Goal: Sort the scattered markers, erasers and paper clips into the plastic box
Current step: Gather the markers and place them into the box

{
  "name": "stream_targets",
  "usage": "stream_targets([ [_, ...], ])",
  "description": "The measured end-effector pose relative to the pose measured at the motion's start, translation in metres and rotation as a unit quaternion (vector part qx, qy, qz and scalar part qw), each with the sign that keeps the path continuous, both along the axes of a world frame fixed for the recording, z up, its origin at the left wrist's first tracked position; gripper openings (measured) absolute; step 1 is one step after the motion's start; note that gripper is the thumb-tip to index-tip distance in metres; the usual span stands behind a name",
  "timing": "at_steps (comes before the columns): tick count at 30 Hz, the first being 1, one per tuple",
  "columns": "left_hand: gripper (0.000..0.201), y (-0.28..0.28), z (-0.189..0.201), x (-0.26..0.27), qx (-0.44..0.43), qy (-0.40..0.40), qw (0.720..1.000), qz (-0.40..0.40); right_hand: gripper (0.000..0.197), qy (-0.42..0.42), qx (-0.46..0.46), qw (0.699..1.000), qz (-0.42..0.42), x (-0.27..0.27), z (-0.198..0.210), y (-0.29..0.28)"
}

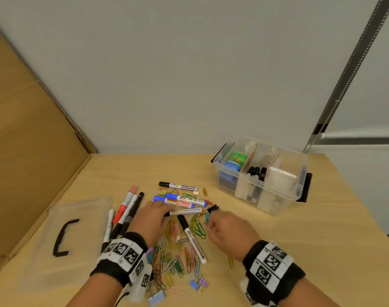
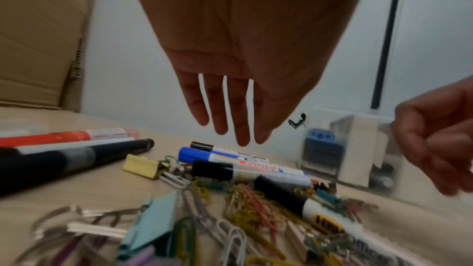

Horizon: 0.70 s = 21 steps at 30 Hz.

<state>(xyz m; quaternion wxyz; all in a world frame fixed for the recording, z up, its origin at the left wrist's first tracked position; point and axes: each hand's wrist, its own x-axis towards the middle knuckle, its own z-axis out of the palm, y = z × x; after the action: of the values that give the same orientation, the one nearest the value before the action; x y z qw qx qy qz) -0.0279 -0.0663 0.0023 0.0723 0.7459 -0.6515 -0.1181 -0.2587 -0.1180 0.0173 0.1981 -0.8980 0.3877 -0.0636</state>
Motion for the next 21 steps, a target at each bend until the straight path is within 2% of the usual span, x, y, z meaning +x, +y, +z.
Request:
stream_targets([
  [4, 0.035, -0.027, -0.007, -0.012, 0.024, -0.034, 0.998, -0.048, 0.025, 0.136, 0.047, 0.988, 0.062, 0.029, -0.023, 0.014],
  [7, 0.031, -0.042, -0.005, -0.024, 0.059, -0.072, 0.993, -0.074, 0.022, 0.154, 0.055, 0.985, 0.053, 0.035, -0.029, 0.017],
  [11, 0.025, -0.055, -0.003, -0.035, 0.091, -0.129, 0.983, -0.094, 0.021, 0.155, 0.064, 0.985, 0.031, 0.028, -0.015, 0.014],
  [13, 0.023, -0.059, -0.002, -0.037, 0.103, -0.137, 0.981, -0.092, 0.016, 0.119, 0.08, 0.99, -0.001, 0.018, -0.003, 0.01],
  [17, 0.022, -0.062, -0.002, -0.038, 0.129, -0.14, 0.978, -0.09, 0.008, -0.033, 0.077, 0.994, -0.068, -0.009, 0.035, -0.005],
  [19, 0.025, -0.062, -0.002, -0.037, 0.127, -0.123, 0.98, -0.09, 0.001, -0.103, 0.065, 0.989, -0.085, -0.024, 0.06, -0.013],
  [21, 0.03, -0.061, -0.001, -0.034, 0.111, -0.085, 0.987, -0.085, 0.006, -0.181, 0.059, 0.975, -0.116, -0.038, 0.086, -0.022],
])
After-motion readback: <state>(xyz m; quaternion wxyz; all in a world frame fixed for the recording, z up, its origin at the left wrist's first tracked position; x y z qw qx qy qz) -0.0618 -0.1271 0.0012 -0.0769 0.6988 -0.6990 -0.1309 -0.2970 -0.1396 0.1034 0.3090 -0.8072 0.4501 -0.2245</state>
